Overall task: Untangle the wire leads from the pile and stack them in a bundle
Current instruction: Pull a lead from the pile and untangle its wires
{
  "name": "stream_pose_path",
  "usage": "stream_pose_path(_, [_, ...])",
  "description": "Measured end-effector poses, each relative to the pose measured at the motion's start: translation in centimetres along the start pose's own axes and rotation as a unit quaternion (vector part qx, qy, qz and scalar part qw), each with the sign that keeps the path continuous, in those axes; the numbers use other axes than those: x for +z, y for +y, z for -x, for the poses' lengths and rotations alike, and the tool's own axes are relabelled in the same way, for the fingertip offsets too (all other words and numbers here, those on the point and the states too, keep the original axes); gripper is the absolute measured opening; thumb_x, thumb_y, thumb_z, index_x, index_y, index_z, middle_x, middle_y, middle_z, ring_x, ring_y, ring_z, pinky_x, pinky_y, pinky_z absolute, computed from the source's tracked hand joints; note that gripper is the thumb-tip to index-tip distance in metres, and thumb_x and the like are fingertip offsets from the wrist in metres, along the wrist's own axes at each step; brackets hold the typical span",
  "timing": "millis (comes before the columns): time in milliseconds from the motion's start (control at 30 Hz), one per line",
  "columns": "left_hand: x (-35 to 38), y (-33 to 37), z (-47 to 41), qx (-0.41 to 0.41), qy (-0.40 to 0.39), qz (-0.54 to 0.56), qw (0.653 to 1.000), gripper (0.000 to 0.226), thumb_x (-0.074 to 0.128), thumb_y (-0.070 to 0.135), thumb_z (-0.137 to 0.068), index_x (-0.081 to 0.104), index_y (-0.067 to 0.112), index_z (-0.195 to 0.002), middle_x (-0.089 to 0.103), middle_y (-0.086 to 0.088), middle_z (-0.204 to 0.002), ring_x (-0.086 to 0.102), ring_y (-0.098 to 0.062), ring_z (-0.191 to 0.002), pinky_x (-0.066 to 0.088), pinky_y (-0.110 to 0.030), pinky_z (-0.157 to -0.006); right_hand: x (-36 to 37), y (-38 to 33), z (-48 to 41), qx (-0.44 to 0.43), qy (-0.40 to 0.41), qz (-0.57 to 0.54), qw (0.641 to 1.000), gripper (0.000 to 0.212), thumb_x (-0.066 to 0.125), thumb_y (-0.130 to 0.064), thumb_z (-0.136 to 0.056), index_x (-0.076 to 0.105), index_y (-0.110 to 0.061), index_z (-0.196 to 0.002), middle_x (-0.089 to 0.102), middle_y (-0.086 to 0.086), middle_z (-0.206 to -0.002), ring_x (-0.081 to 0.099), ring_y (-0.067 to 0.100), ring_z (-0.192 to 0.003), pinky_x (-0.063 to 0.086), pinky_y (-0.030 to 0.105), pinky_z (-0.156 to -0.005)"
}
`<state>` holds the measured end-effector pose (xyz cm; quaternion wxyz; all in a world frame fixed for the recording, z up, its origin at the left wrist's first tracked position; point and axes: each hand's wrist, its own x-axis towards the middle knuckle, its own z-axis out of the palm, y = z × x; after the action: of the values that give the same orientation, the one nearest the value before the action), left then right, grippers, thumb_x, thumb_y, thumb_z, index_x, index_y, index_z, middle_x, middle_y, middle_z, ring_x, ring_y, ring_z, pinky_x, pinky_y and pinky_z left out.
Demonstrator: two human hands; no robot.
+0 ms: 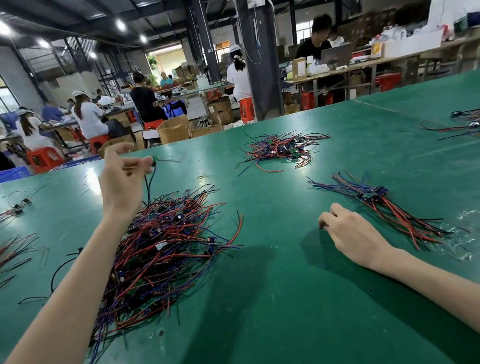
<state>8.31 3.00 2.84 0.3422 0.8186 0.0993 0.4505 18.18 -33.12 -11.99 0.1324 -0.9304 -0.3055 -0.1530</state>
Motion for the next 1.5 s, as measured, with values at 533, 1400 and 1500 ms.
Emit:
stream_pose_path(533, [4.6, 4.4, 3.1, -0.047, -0.085, 0.082, 0.992, 0.015, 0.053, 0.011, -0.096, 0.066, 0.006, -0.092, 0.066, -0.013, -0.083, 0.060, -0.021, -0.064, 0.051, -0.037, -0.066, 0.0, 0.0, -0.1, 0.009, 0.008, -0.016, 1.000, 0.016, 0.045, -0.012, -0.096, 0.059, -0.013, -0.104, 0.046, 0.003, -0.092, 0.038, 0.019, -0.070, 0.028, 0.027, -0.069])
stream_pose_path(1400, [13.6, 6.0, 19.0, -0.292, -0.302, 0.270, 0.866, 0.021, 0.053, 0.017, -0.096, 0.059, 0.008, -0.078, 0.063, -0.006, -0.055, 0.038, -0.007, -0.029, 0.027, -0.014, -0.030, -2.0, -3.6, 1.9, 0.065, -0.140, -0.621, 0.769, 0.025, 0.071, 0.004, -0.077, 0.068, -0.012, -0.095, 0.061, 0.000, -0.077, 0.054, 0.007, -0.069, 0.044, 0.016, -0.066])
stream_pose_path(1500, [13.5, 5.9, 18.9, -0.290, -0.303, 0.272, 0.866, 0.012, 0.060, 0.020, -0.092, 0.059, 0.009, -0.086, 0.066, -0.005, -0.056, 0.035, -0.007, -0.027, 0.024, -0.011, -0.030, -2.3, -3.5, 1.9, 0.060, -0.168, -0.636, 0.751, 0.022, 0.075, -0.003, -0.074, 0.066, -0.011, -0.092, 0.063, 0.005, -0.082, 0.055, 0.010, -0.070, 0.043, 0.019, -0.065])
